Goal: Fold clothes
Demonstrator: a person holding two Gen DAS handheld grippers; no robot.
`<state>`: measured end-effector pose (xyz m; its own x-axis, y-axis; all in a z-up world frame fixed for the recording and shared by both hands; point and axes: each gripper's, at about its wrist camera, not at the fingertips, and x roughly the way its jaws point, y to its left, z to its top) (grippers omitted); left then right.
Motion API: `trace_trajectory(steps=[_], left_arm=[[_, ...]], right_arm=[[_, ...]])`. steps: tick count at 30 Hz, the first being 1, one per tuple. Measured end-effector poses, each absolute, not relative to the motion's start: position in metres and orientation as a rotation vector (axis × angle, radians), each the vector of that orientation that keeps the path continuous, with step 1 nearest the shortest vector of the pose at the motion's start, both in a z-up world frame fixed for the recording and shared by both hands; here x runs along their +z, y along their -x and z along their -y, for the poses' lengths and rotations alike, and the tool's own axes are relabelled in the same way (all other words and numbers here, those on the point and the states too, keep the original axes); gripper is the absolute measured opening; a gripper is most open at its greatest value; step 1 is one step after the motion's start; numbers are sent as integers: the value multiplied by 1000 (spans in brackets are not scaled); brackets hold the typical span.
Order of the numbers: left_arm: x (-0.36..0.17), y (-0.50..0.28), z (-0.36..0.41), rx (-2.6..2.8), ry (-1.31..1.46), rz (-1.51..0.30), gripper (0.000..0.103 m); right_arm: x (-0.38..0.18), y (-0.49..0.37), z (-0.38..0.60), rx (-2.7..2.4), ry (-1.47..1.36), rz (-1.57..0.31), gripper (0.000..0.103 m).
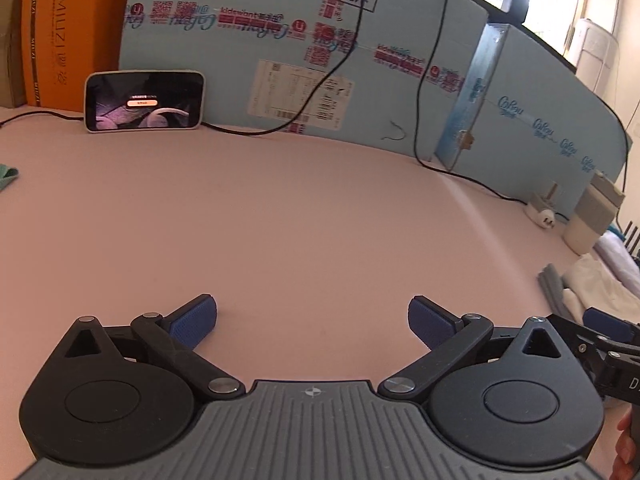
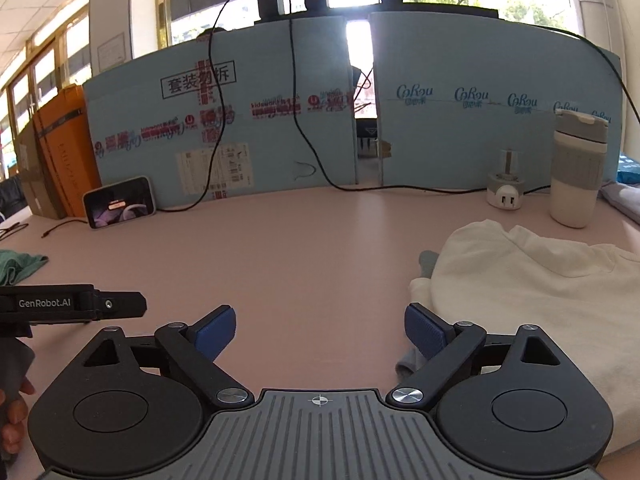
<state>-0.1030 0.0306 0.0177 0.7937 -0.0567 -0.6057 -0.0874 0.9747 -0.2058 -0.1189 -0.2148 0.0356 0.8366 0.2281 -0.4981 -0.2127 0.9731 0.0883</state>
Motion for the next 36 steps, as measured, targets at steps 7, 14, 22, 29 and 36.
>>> trace_trajectory(steps=[7,14,22,29,36], left_arm=[[10,52,-15,42,40,-677,103],[11,49,-7,66,-2,-671,103],[11,50,-9,62,14,-672,103],[11,50,-8,63,15,-672,103],[11,52,-7,66,15,-671,103]], right_arm=[[23,83,196,116,32,-546,102],[8,68,186,139,93,-648,103],[8,66,189,154,71,-671,103],[7,64,188,155,71,-677,103],[7,64,188,156,70,-677,103]])
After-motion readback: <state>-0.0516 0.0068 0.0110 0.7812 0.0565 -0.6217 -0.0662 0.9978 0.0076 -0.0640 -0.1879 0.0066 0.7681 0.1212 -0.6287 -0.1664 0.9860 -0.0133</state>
